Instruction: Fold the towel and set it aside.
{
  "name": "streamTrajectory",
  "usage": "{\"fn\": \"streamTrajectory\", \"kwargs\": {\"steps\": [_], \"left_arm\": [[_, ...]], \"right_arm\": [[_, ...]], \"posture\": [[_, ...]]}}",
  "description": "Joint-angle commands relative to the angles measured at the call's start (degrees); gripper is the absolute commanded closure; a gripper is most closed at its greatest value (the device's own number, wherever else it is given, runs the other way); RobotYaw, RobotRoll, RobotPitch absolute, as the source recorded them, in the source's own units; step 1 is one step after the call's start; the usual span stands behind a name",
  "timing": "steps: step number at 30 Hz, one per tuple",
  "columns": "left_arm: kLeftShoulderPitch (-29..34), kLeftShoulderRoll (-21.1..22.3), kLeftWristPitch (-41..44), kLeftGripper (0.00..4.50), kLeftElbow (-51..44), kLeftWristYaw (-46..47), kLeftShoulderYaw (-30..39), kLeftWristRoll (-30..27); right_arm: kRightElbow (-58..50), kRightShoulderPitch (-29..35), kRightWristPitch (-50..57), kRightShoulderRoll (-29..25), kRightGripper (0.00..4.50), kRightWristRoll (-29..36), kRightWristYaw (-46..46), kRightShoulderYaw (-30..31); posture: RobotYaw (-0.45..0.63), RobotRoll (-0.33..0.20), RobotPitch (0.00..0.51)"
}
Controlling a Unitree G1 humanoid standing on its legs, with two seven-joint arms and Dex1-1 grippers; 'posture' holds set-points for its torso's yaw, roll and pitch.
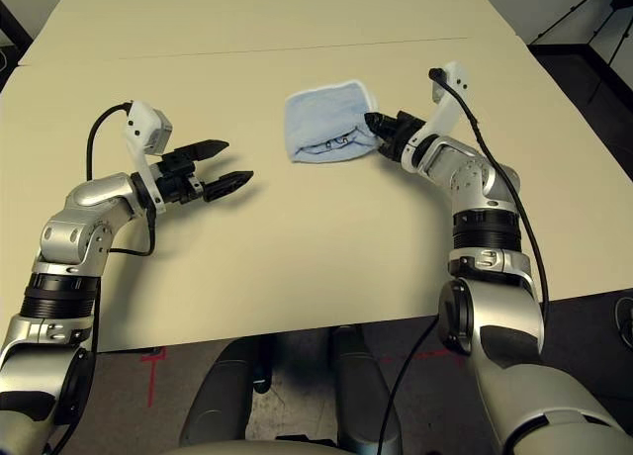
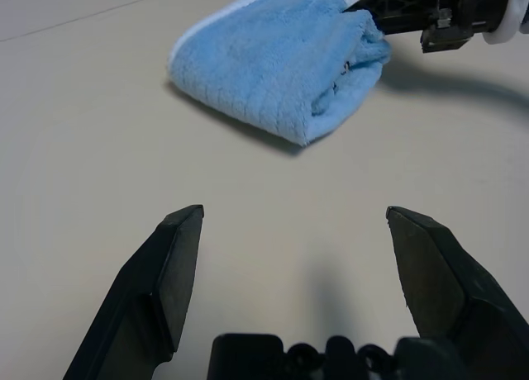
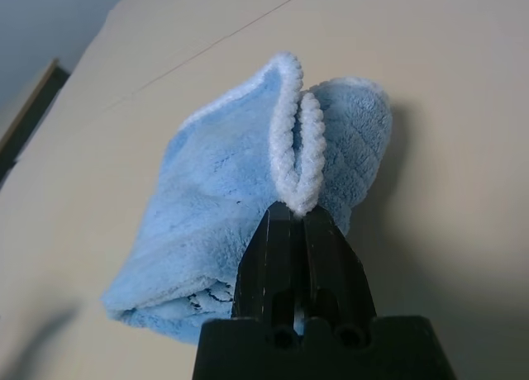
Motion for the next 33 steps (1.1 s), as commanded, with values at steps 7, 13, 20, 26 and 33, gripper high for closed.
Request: {"fn": "streamTrajectory", "kwargs": {"steps": [7, 13, 20, 26, 33], "left_arm": [[0.5, 0.3, 0.7, 0.00, -0.7, 0.0, -0.1, -0.6], [1.2, 0.2, 1.3, 0.00, -1.5, 1.0, 0.5, -1.1], [1.9, 0.4, 1.6, 0.00, -2.1, 1.6, 0.5, -1.5], [2.1, 0.4, 2.0, 0.00, -2.5, 1.7, 0.5, -1.6], [1.9, 0.5, 2.3, 0.00, -2.5, 1.5, 0.4, -1.6]], "right_arm": [[5.4, -1.5, -14.6, 0.5, 4.49, -1.1, -7.5, -4.5], [8.6, -2.8, -26.0, 0.5, 4.49, -1.0, -9.3, -6.6], [13.1, -5.2, -34.7, 0.0, 4.49, 0.5, -10.4, -10.4], [14.5, -4.7, -38.1, -0.3, 4.49, -0.1, -13.3, -11.0], [16.3, -5.2, -37.7, -1.3, 4.49, -0.8, -14.3, -10.1]], "posture": [[0.03, 0.000, 0.225], [0.03, 0.000, 0.226], [0.03, 0.000, 0.227], [0.03, 0.000, 0.227], [0.02, 0.000, 0.232]]}}
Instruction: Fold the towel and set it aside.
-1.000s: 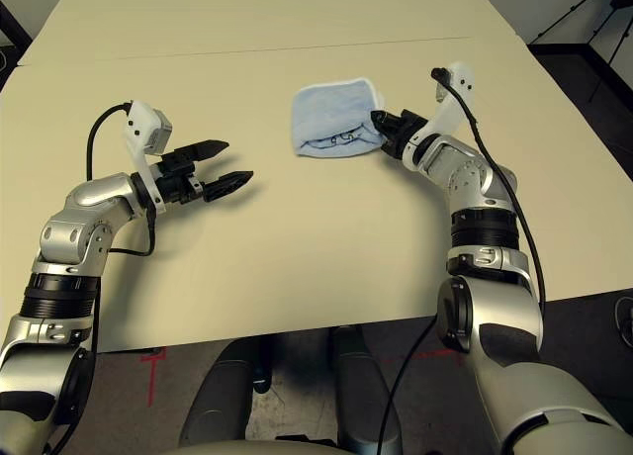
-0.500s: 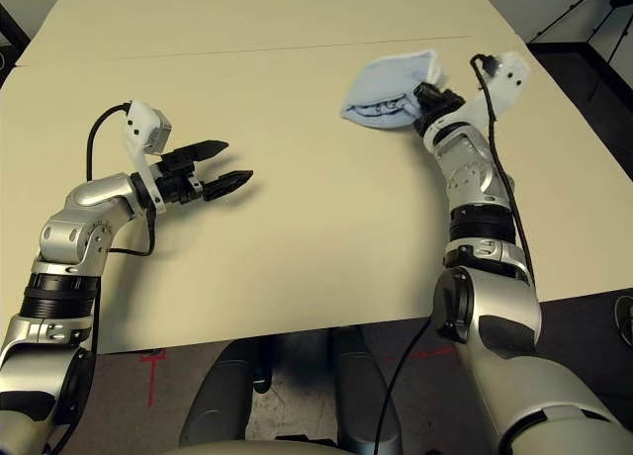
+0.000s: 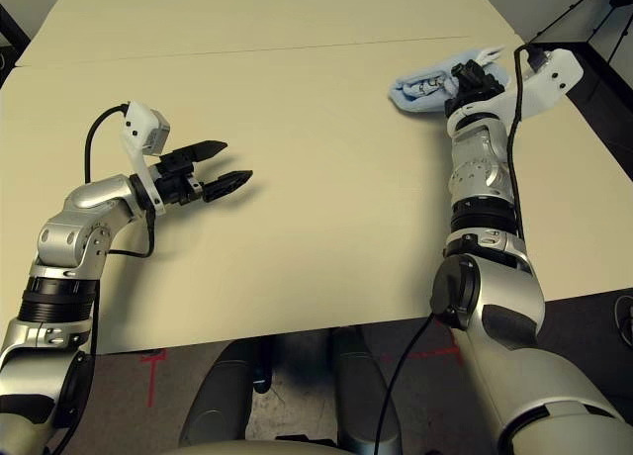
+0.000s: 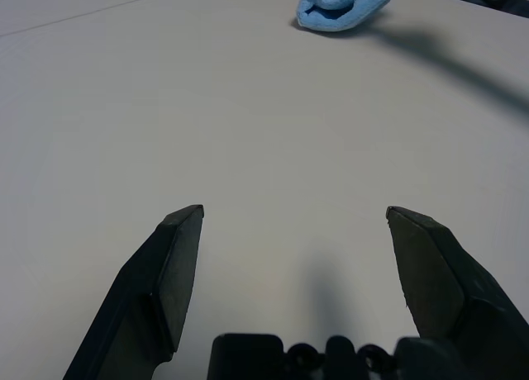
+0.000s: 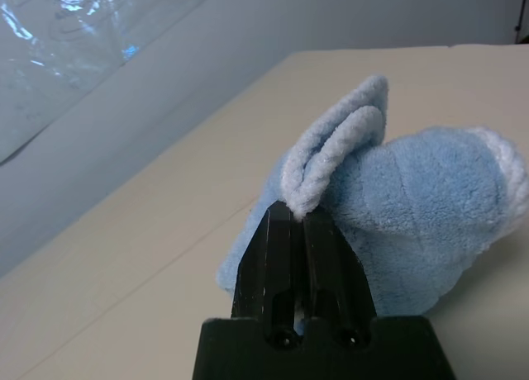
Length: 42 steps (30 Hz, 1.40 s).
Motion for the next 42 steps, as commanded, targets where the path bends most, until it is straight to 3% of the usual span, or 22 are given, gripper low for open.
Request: {"fn": "streamTrajectory", "kwargs": {"steps": [1, 8, 15, 21, 30, 42], "left_arm": [[0.9, 0.5, 0.5, 0.00, -0.6, -0.2, 0.0, -0.4], [0.7, 1.1, 0.6, 0.00, -0.5, -0.5, 0.0, -0.5], [-0.1, 1.0, 0.2, 0.00, 0.4, -0.9, -0.5, -0.2], [-1.0, 0.6, -0.3, 0.00, 1.5, -1.2, -1.0, 0.1], [-1.6, 0.2, -0.7, 0.00, 2.3, -1.4, -1.4, 0.1], [-1.4, 0.2, -0.8, 0.00, 1.9, -1.1, -1.3, 0.2]], "right_arm": [[0.7, 0.6, 2.0, -1.6, 4.49, -1.3, -0.9, 0.9], [-7.6, 6.9, 9.0, -2.0, 4.49, -1.7, -3.7, 2.3], [-28.5, 18.8, 21.8, -0.2, 4.49, 0.2, -9.3, 3.0], [-40.8, 24.5, 31.7, 1.7, 4.49, 1.9, -15.3, 2.7], [-41.6, 22.5, 36.2, 6.9, 4.49, 3.0, -25.6, -0.3], [-41.0, 20.8, 37.6, 10.2, 4.49, 4.0, -32.0, -2.5]], "posture": [[0.02, 0.000, 0.232], [0.03, 0.000, 0.233], [0.02, 0.000, 0.235], [0.02, 0.000, 0.238], [0.02, 0.000, 0.238], [0.03, 0.000, 0.236]]}}
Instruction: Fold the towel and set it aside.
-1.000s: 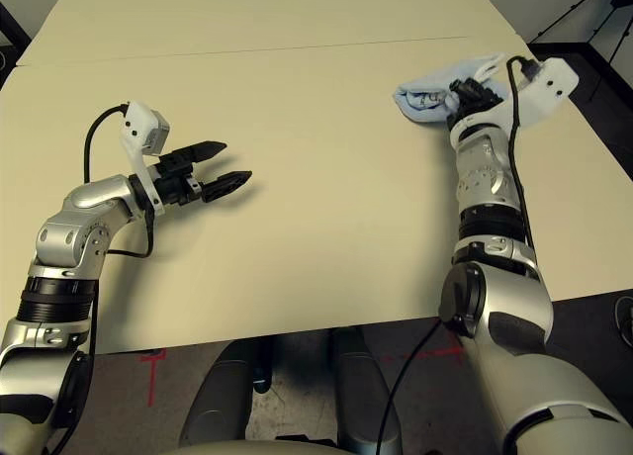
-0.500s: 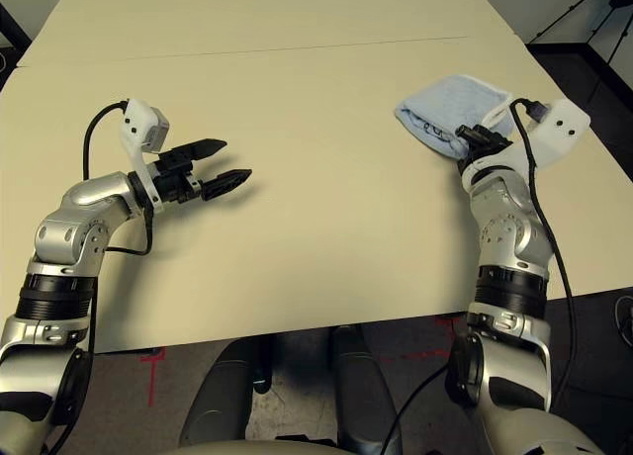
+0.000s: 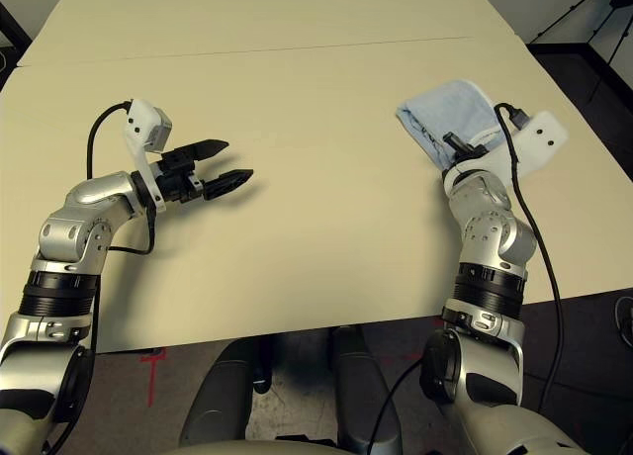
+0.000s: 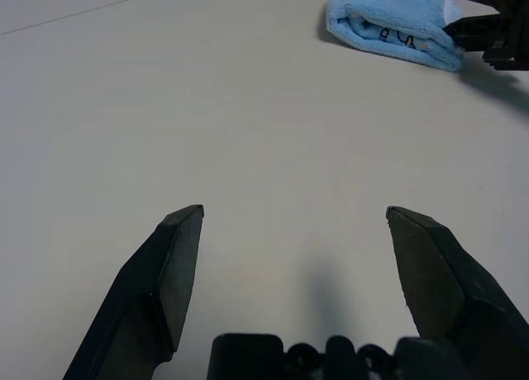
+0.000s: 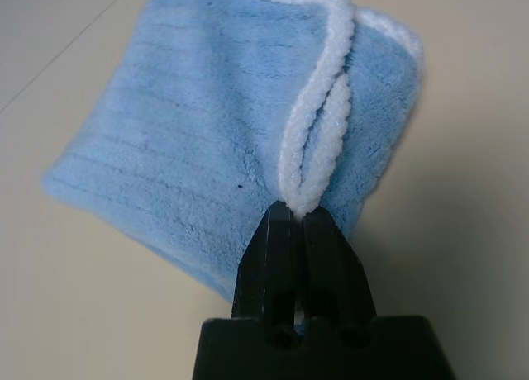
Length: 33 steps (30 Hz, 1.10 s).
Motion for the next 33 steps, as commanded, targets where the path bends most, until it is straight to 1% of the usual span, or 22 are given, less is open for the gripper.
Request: {"fn": "streamTrajectory", "kwargs": {"steps": [1, 5, 7, 10, 13, 15, 16, 18, 20, 22, 25, 26, 28, 33], "left_arm": [[0.2, -0.2, -0.4, 0.00, -0.1, -0.3, -0.6, 0.1], [0.0, -0.3, -0.5, 0.00, 0.1, -0.3, -0.7, 0.2], [-0.1, -0.4, -0.6, 0.00, 0.2, -0.4, -0.8, 0.2], [-0.2, -0.5, -0.6, 0.00, 0.2, -0.3, -0.9, 0.2], [-0.2, -0.6, -0.5, 0.00, 0.1, -0.2, -0.8, 0.2], [-0.2, -0.7, -0.4, 0.00, 0.1, 0.0, -0.6, 0.1], [-0.1, -0.9, -0.3, 0.00, 0.0, 0.4, -0.4, 0.0], [0.0, -1.2, -0.2, 0.00, 0.0, 1.0, -0.1, -0.2], [0.2, -1.6, 0.1, 0.00, -0.3, 1.8, 0.5, -0.5], [0.6, -1.7, 0.3, 0.00, -1.0, 2.1, 0.8, -0.8], [1.1, -1.5, 0.5, 0.00, -1.3, 2.6, 1.3, -1.0], [1.1, -1.4, 0.6, 0.00, -1.3, 2.9, 1.6, -1.0], [1.1, -1.3, 1.1, 0.00, -1.3, 3.9, 2.3, -1.2], [1.1, -2.2, 2.4, 0.00, -1.3, 10.2, 5.3, -0.8]], "right_arm": [[0.0, 0.0, 0.3, 1.9, 4.49, 1.4, -3.1, -2.0], [-1.4, -0.4, -0.6, 5.2, 4.49, 2.6, -6.3, -2.9], [-1.7, -0.5, -1.2, 5.9, 4.49, 2.7, -7.0, -3.0], [-1.6, -0.4, -1.8, 5.5, 4.49, 2.6, -6.9, -2.9], [-1.4, -0.2, -1.8, 3.9, 4.49, 1.7, -5.7, -2.1], [-1.2, 0.1, -1.5, 2.7, 3.84, 0.8, -5.1, -1.4], [-1.3, 0.1, -1.1, 1.4, 3.60, 0.1, -3.7, -0.3], [-1.1, 0.4, -0.6, -0.9, 2.83, -1.1, -1.0, 1.8], [-1.6, 1.2, 1.5, -5.2, 2.08, -3.7, 4.6, 7.0], [-3.4, 2.2, 6.1, -9.8, 1.37, -4.9, 9.2, 11.5], [-5.7, 2.1, 12.1, -12.6, 0.29, -4.2, 9.9, 11.7], [-6.6, 2.0, 13.5, -13.3, 0.04, -4.3, 10.2, 11.6], [-8.6, 1.9, 15.3, -14.9, 0.04, -5.1, 11.5, 12.1], [-15.3, 1.6, 22.2, -17.2, 0.04, -5.9, 10.0, 10.3]], "posture": [[0.03, 0.000, 0.236], [0.03, 0.000, 0.236], [0.03, 0.000, 0.236], [0.04, 0.000, 0.235], [0.04, 0.000, 0.235], [0.04, 0.000, 0.235], [0.04, 0.000, 0.235], [0.03, 0.000, 0.233], [0.04, 0.000, 0.232], [0.04, 0.000, 0.231], [0.04, 0.000, 0.229], [0.04, 0.000, 0.229], [0.04, 0.000, 0.229], [0.05, 0.000, 0.227]]}}
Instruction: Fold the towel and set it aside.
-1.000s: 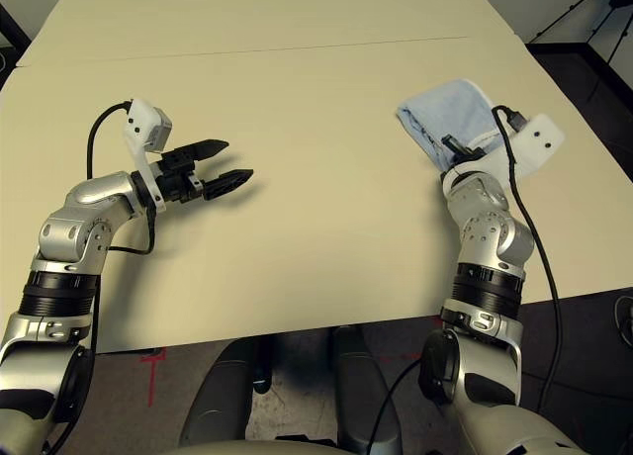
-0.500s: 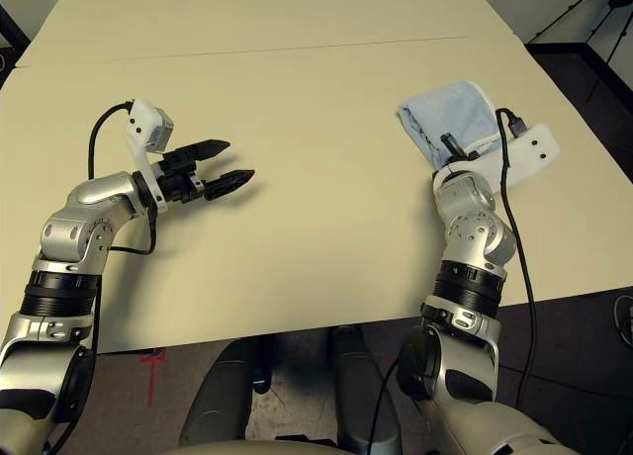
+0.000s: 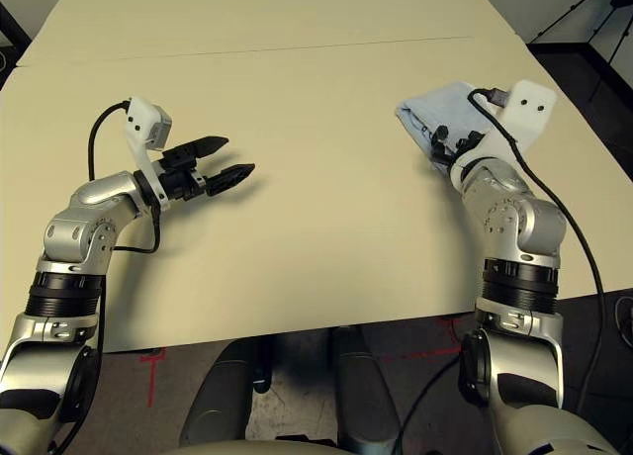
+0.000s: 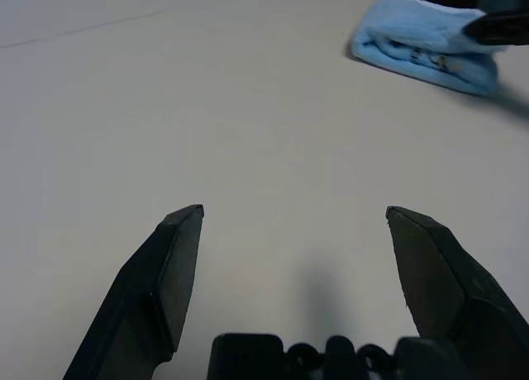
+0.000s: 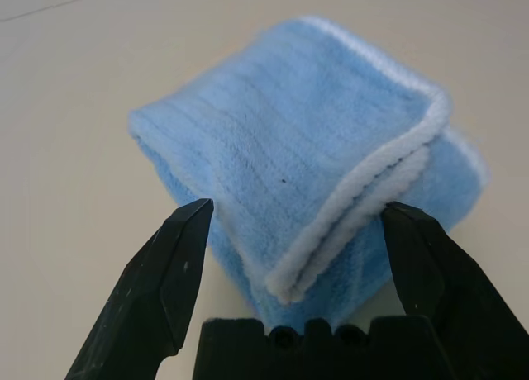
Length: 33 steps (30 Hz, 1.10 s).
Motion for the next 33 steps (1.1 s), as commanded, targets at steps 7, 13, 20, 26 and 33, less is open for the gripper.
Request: {"fn": "streamTrajectory", "kwargs": {"steps": [7, 13, 20, 26, 33], "left_arm": [[1.6, -1.9, 2.4, 0.00, -2.3, 9.9, 4.4, -0.2], [1.0, -3.4, 2.7, 0.00, -2.3, 13.7, 6.1, -0.6], [2.3, -6.2, 1.6, 0.00, -4.2, 21.6, 8.3, 0.5], [3.9, -9.4, -5.6, 0.00, -4.4, 32.1, 11.5, 4.6], [6.4, -11.4, -18.9, 0.00, -1.8, 42.3, 12.2, 12.8]], "right_arm": [[-5.8, -1.4, 4.5, -0.6, 0.04, -4.1, -2.3, -2.7], [2.5, -2.4, -10.6, 1.6, 0.04, -6.8, 5.5, 0.9], [26.3, -4.9, -43.7, 1.7, 0.04, -12.4, 22.6, 5.9], [43.0, -11.4, -57.8, 4.4, 0.04, -12.2, 30.7, 6.1], [51.4, -15.0, -65.2, 7.0, 0.04, -13.0, 34.0, 6.5]], "posture": [[0.05, 0.000, 0.223], [0.05, 0.000, 0.219], [0.08, 0.000, 0.219], [0.11, 0.000, 0.225], [0.14, 0.000, 0.224]]}}
